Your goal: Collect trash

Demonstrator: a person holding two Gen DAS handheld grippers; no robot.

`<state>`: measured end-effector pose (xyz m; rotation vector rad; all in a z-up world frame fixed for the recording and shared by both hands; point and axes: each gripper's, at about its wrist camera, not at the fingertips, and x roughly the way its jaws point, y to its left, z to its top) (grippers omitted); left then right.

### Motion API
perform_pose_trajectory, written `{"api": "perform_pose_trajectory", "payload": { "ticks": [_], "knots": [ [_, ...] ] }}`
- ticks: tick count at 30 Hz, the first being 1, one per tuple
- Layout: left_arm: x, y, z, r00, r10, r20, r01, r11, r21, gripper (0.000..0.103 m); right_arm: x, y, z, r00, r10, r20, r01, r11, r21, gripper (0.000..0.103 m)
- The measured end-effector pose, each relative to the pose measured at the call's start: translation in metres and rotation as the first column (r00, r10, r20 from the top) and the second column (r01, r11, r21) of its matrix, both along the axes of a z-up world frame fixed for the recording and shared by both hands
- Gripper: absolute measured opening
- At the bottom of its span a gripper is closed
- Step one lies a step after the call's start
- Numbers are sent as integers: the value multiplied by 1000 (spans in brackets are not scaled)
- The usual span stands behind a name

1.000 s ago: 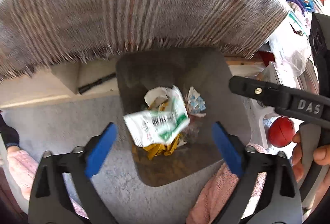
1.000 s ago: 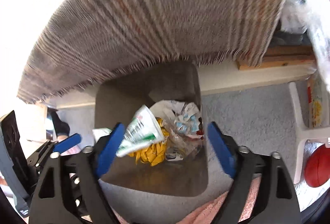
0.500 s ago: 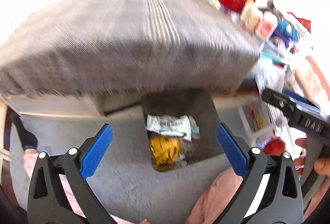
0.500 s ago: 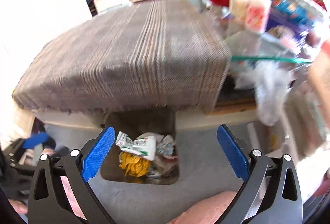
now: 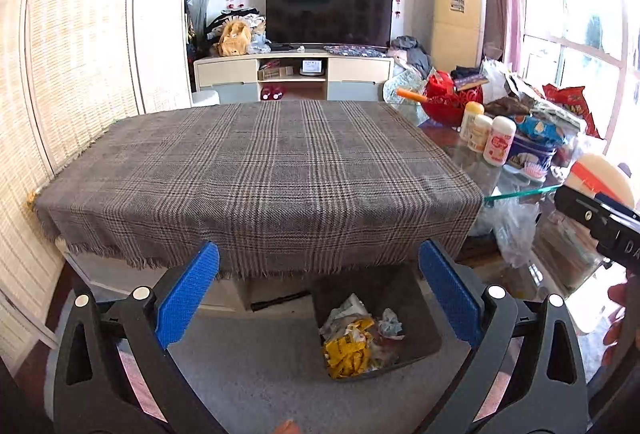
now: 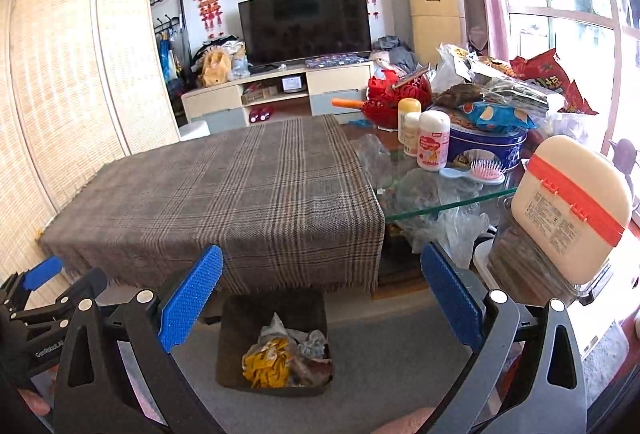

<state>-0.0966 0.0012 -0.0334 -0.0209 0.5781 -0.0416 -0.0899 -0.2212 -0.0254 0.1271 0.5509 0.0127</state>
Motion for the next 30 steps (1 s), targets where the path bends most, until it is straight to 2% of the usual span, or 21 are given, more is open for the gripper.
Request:
{"api": "perform_pose_trajectory", "payload": {
  "ticks": [2, 10, 30],
  "knots": [
    [-4, 2, 4, 1000, -4, 8, 4, 1000, -28, 95, -3, 2, 2, 1000, -9, 8, 9, 1000, -28, 100],
    [-18, -6, 15, 999, 7, 52, -8, 1000, 15, 95, -11, 14, 4, 1000, 4, 26, -2, 997, -82, 100],
    [-27, 7, 24, 997, 23, 78, -22, 1000, -10, 95, -19, 24, 18, 998, 18, 60, -14, 997, -71, 100]
  ]
}}
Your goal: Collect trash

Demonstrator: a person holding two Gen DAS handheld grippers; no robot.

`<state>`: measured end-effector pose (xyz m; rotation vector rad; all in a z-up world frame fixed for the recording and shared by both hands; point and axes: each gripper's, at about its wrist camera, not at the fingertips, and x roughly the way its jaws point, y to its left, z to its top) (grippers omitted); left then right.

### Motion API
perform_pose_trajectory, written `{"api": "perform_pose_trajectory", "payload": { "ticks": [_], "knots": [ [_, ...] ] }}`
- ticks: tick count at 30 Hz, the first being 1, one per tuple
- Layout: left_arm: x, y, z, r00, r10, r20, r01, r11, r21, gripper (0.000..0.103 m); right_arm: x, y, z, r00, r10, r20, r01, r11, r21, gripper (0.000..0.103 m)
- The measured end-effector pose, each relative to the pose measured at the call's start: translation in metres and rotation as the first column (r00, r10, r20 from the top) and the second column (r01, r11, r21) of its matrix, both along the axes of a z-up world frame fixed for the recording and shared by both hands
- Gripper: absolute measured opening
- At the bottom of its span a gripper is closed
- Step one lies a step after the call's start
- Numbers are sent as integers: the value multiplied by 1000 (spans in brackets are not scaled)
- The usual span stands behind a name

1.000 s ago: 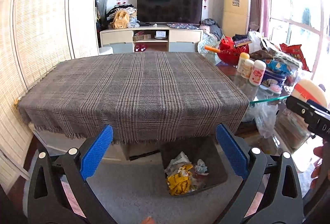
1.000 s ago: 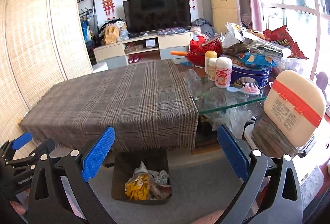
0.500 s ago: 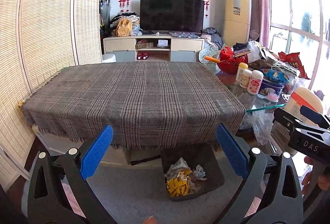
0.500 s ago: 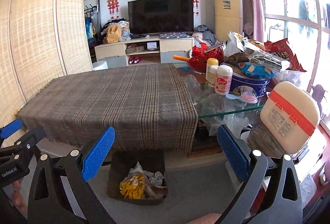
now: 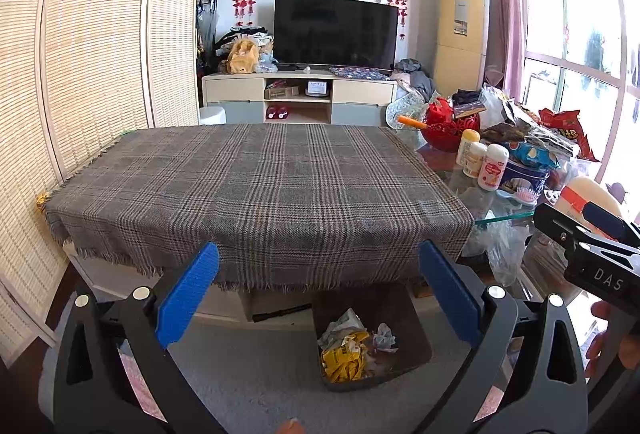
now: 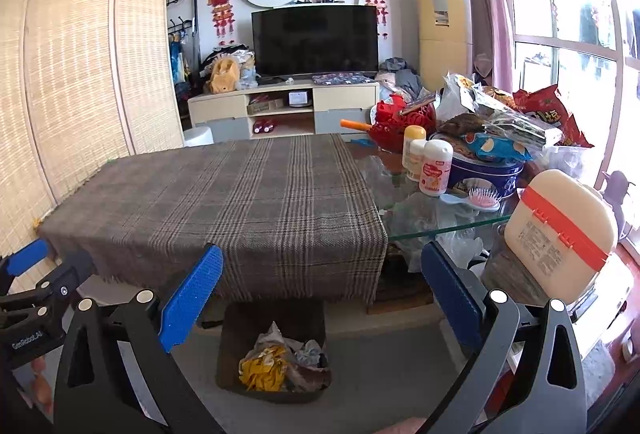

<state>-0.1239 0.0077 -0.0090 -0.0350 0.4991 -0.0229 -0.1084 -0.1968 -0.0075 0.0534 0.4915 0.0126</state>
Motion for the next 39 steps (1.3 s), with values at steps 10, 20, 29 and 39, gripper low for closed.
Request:
{"api": "perform_pose_trajectory", "payload": {
  "ticks": [10, 20, 29, 39],
  "knots": [
    [-3, 0, 6, 1000, -4, 19, 4, 1000, 3, 95, -2, 3, 8, 1000, 11, 12, -10, 1000, -4, 100],
    [-6, 2, 11, 999, -9, 30, 10, 1000, -6, 95, -3, 4, 14, 1000, 12, 21, -11, 1000, -7, 100],
    [-7, 7, 15, 999, -10, 39, 10, 1000, -11, 95, -4, 9, 21, 999, 18, 29, -18, 1000, -15, 100],
    [-7, 9, 18, 999, -7, 49, 7, 1000, -14, 95, -3, 11, 27, 999, 27, 38, -26, 1000, -10, 100]
  ]
}}
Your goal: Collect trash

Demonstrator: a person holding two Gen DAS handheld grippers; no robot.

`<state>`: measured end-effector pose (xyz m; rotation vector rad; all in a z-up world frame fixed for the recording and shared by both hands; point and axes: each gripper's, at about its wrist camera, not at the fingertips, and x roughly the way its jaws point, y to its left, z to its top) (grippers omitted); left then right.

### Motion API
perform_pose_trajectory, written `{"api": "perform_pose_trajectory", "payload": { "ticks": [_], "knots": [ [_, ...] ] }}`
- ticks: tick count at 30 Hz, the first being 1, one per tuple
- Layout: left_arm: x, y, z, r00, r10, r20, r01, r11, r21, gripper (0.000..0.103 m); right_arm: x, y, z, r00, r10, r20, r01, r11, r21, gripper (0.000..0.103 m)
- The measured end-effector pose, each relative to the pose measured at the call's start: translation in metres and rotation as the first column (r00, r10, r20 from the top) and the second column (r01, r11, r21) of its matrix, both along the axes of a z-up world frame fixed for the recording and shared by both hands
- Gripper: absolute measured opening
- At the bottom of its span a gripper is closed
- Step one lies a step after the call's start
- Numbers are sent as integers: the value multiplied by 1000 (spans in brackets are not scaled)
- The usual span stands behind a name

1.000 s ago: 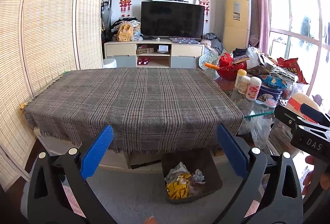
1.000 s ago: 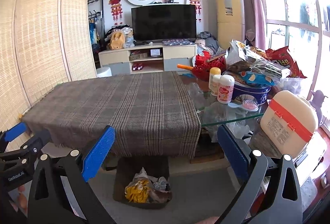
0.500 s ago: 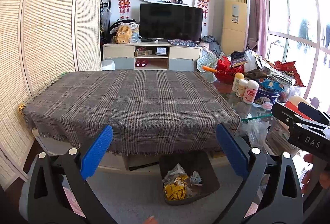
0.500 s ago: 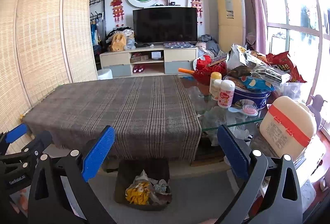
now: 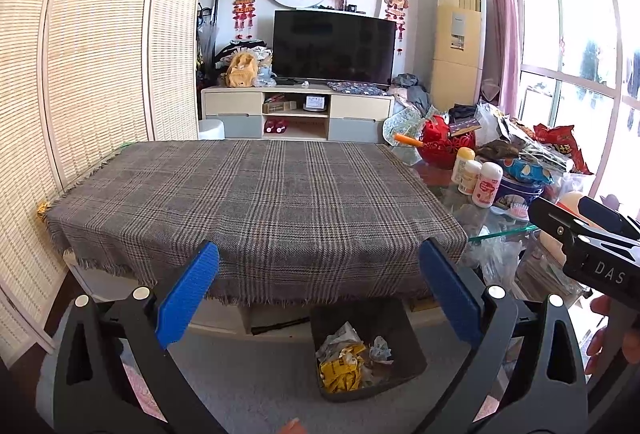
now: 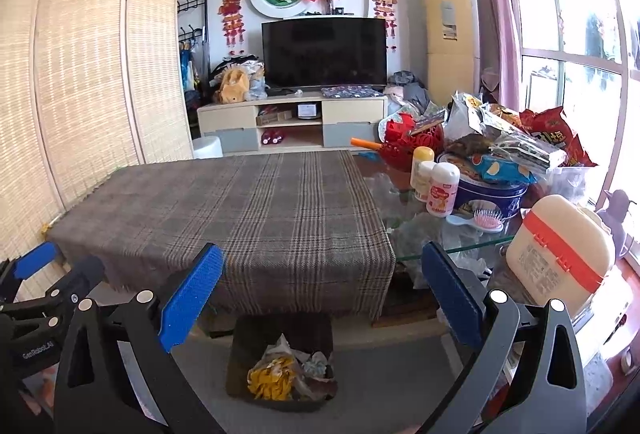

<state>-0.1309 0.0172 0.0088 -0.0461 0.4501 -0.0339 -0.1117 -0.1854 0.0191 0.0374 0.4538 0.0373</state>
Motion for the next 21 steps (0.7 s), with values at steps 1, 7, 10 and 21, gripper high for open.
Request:
{"api": "perform_pose_trajectory", "payload": {
  "ticks": [1, 7, 10, 21],
  "knots": [
    [0, 0, 0, 1000, 4, 2, -4, 1000, 2, 95, 0, 0, 0, 1000, 4, -2, -4, 1000, 3, 100],
    [-1, 4, 0, 1000, 12, 3, -12, 1000, -2, 95, -2, 2, -2, 1000, 17, -12, -17, 1000, 7, 100],
    [-1, 7, -1, 1000, 21, 1, -21, 1000, -6, 95, -2, 2, -3, 1000, 18, -11, -18, 1000, 8, 100],
    [-4, 6, 5, 999, 25, 27, -25, 1000, 6, 95, -4, 0, -6, 1000, 19, -9, -19, 1000, 20, 100]
  ]
}}
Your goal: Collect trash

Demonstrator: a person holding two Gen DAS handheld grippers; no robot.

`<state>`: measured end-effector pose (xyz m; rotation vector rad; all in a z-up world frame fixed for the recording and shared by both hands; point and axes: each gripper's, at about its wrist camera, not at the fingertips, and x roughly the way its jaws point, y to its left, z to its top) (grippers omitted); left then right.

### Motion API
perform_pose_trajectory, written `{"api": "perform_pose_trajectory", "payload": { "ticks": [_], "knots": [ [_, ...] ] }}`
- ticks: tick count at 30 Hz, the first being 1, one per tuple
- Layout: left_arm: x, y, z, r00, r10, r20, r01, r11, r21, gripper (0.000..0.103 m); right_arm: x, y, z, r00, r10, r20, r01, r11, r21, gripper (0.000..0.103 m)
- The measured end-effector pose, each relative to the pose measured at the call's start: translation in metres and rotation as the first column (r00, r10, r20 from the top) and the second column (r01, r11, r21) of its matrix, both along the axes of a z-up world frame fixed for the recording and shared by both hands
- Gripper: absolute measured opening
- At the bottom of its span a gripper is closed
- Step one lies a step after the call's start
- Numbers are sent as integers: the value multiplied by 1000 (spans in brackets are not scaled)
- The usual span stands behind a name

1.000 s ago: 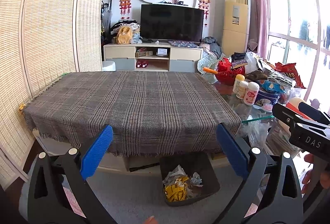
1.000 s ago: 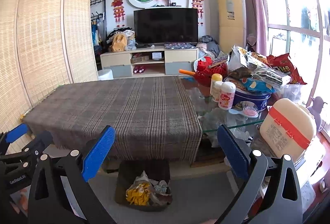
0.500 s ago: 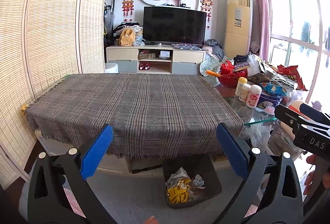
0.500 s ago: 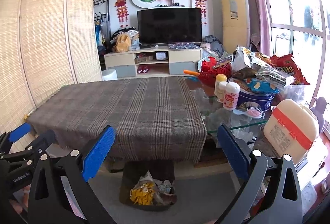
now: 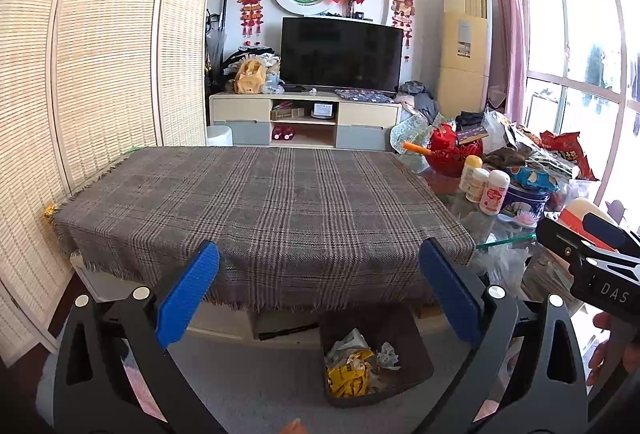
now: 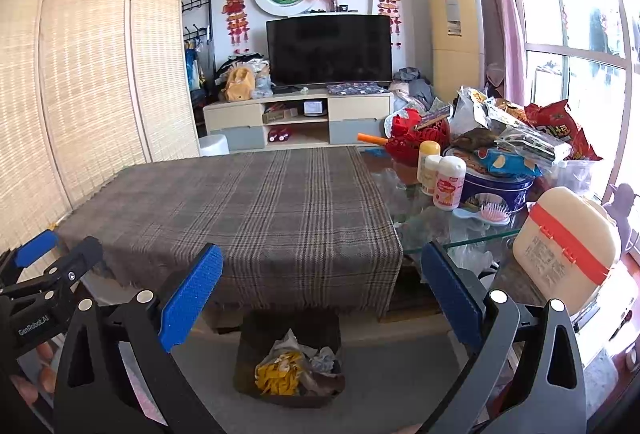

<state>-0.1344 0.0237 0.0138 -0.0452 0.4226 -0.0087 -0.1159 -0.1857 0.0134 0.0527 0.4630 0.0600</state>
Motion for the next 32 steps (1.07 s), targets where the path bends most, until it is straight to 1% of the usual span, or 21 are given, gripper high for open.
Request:
{"api": "perform_pose_trajectory", "payload": {
  "ticks": [9, 12, 15, 20, 24, 27, 32],
  "knots": [
    [-3, -4, 2, 1000, 7, 20, -7, 1000, 25, 95, -1, -3, 0, 1000, -3, 4, 3, 1000, 5, 100],
    [-2, -6, 3, 1000, -10, 4, 10, 1000, 3, 95, -1, -3, -1, 1000, 1, 4, -1, 1000, 4, 100],
    [-1, -8, 3, 1000, -12, -7, 12, 1000, 7, 95, 1, -2, -3, 1000, 3, -5, -3, 1000, 2, 100],
    [0, -7, -1, 999, -33, -15, 33, 999, -29, 95, 2, -4, -6, 1000, 3, -17, -3, 1000, 8, 100],
    [1, -7, -2, 999, -29, -21, 28, 999, -27, 95, 2, -4, -4, 1000, 0, -14, 0, 1000, 10, 100],
    [2, -6, -3, 999, -6, -33, 6, 1000, -21, 95, 1, -5, -4, 1000, -3, -12, 3, 1000, 9, 100],
    [2, -5, 0, 999, -21, -44, 19, 999, -26, 95, 0, -6, -4, 1000, -6, -16, 6, 1000, 13, 100]
  ]
}}
